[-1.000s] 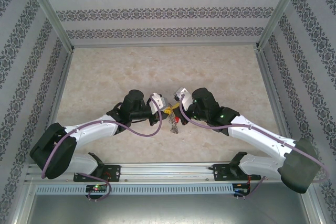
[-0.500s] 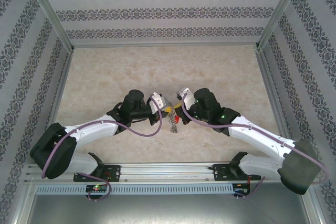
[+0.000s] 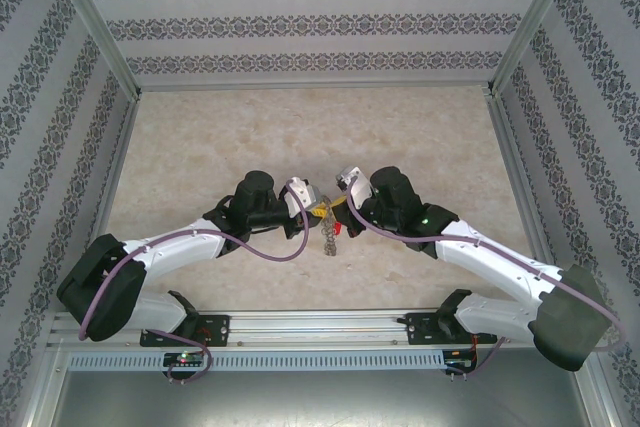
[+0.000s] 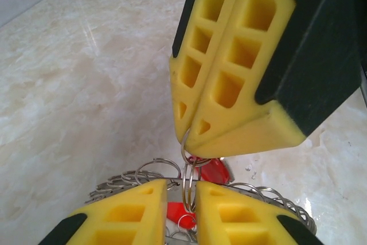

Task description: Put the keys on the keyring

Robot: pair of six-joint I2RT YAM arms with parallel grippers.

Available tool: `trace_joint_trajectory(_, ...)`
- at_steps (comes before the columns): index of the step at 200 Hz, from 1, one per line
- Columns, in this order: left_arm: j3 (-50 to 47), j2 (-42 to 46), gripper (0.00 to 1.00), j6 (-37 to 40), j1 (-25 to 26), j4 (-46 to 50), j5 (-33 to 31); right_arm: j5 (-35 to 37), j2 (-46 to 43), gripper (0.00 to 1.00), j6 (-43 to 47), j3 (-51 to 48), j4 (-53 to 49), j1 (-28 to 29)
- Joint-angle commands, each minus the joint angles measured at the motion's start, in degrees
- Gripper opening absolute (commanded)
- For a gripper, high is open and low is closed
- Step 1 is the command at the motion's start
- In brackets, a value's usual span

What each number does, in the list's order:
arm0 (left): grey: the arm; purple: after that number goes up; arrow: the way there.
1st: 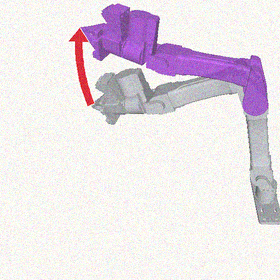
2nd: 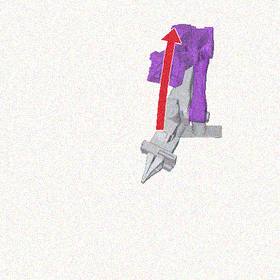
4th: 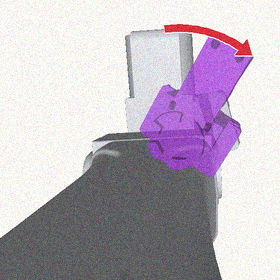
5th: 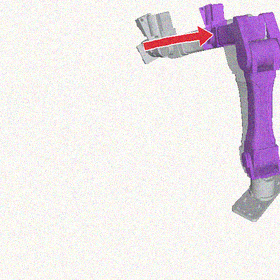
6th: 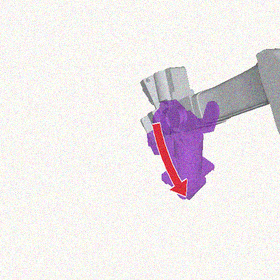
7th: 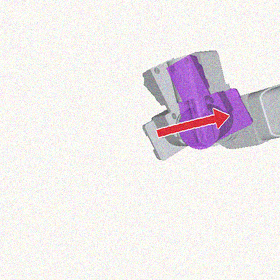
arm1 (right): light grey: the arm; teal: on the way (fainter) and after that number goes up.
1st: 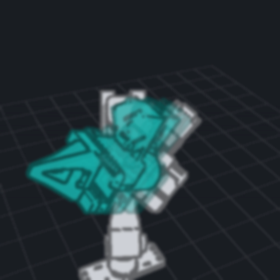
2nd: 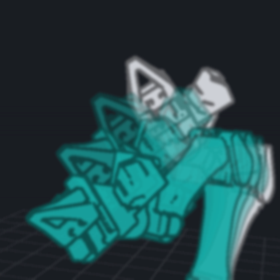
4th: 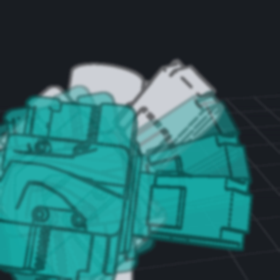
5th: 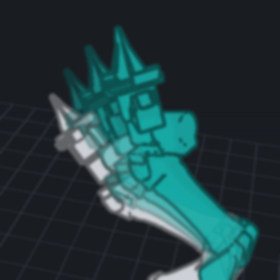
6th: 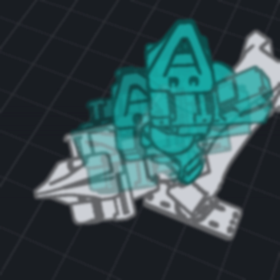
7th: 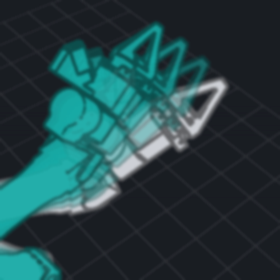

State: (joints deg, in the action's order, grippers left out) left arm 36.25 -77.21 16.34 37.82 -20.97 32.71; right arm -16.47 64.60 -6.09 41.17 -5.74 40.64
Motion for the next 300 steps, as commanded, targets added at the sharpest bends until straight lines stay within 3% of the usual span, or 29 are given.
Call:
trace_joint_trajectory(1, 1.78, -0.55, 0.23, 2.29, 0.32, 2.7, 0.25, -2.15, 0.18, 0.0, 0.2, 2.59, 2.22, 0.62)
trace_joint_trajectory(96, 2.55, -0.48, 0.23, 2.27, 0.35, 2.55, 0.69, -2.82, 1.21, 0.0, 0.99, 3.7, 1.55, 1.4)
trace_joint_trajectory(150, 2.33, -0.01, 0.0, 2.21, 0.32, 3.23, -0.07, -0.71, 0.41, 0.0, 0.98, 3.1, 0.55, 1.51)
trace_joint_trajectory(200, 0.85, 0.48, 0.0, 0.42, 0.33, 0.29, -1.09, 3.25, -0.91, 0.0, -2.65, -1.25, 0.35, -0.82)
trace_joint_trajectory(267, 0.59, 0.4, 0.0, 0.27, 0.32, 0.05, -0.79, 0.58, -1.58, 0.0, -3.36, -0.33, 1.58, -0.95)
trace_joint_trajectory(282, 0.76, 0.4, 0.12, 0.45, 0.32, 0.54, -0.85, -0.57, -1.42, 0.0, -3.12, 0.7, 1.56, -0.82)
trace_joint_trajectory(300, 0.99, 0.38, 0.19, 0.8, 0.37, 1.24, -0.93, -1.41, -1.32, 0.0, -2.54, 1.87, 1.56, -0.25)
